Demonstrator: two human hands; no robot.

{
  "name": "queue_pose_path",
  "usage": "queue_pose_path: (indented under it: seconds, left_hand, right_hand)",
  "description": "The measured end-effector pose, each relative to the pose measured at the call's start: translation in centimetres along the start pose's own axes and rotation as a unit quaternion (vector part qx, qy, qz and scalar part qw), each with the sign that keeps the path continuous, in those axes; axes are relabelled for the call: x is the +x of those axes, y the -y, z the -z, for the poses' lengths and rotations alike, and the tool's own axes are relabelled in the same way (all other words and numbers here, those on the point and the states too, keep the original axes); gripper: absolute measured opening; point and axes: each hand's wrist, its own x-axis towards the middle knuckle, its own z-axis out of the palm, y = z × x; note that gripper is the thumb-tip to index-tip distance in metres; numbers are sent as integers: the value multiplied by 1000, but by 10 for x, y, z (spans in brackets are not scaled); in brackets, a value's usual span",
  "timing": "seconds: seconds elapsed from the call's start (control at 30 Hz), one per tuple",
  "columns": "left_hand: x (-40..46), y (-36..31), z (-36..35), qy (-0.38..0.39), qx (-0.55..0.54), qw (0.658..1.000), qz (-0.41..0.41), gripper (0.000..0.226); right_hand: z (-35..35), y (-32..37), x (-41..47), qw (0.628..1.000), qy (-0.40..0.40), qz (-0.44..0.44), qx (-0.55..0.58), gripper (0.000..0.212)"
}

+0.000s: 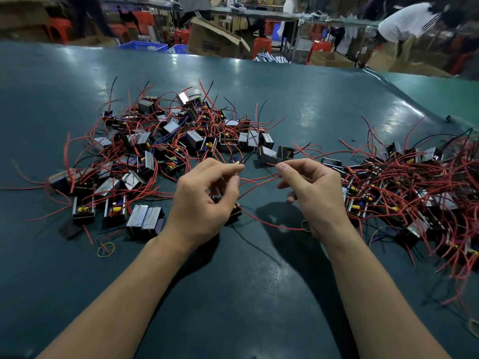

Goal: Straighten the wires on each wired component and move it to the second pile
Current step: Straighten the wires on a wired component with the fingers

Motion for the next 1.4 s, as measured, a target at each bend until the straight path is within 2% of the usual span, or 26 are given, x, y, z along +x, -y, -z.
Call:
queue_pose_path:
  seconds: [0.23, 0.4, 0.47, 0.57, 0.7, 0.8, 0.93, 1.13, 1.4]
  left_hand:
    - [-1, 2, -2, -11, 50, 999, 10, 6]
    - [-1, 4, -1, -47, 89, 995, 9, 7]
    - [-2, 3, -1, -61, 71, 996, 11, 7]
    - [-4, -1, -2, -39, 43, 998, 16, 7]
    - [-3, -4, -5, -23, 35, 999, 5, 5]
    - [-2, -5, -4, -33, 17, 999, -1, 7]
    - [-3, -4, -4, -1, -25, 1000, 13, 10]
    - [-3, -2, -4, 23, -40, 999, -6, 9]
    - [-2, 0, -3, 20, -27, 999, -33, 9]
  right_hand:
    - [-1, 5, -5, 994, 75, -34, 65, 7]
    - [-1, 5, -6, 988, 139, -54, 23, 18]
    - [-1, 4, -6, 985, 159, -45, -38, 18]
    - [-3, 2, -7, 983, 148, -4, -106, 14]
    - [-6, 4, -7, 992, 111, 44, -28, 8]
    - [-10, 4, -8, 993, 111, 37, 26, 8]
    - [-15, 5, -10, 986, 123, 1, 116, 9]
    - [-14, 5, -11, 977, 148, 0, 152, 14]
    - [-13, 5, -11, 979, 156, 11, 130, 13]
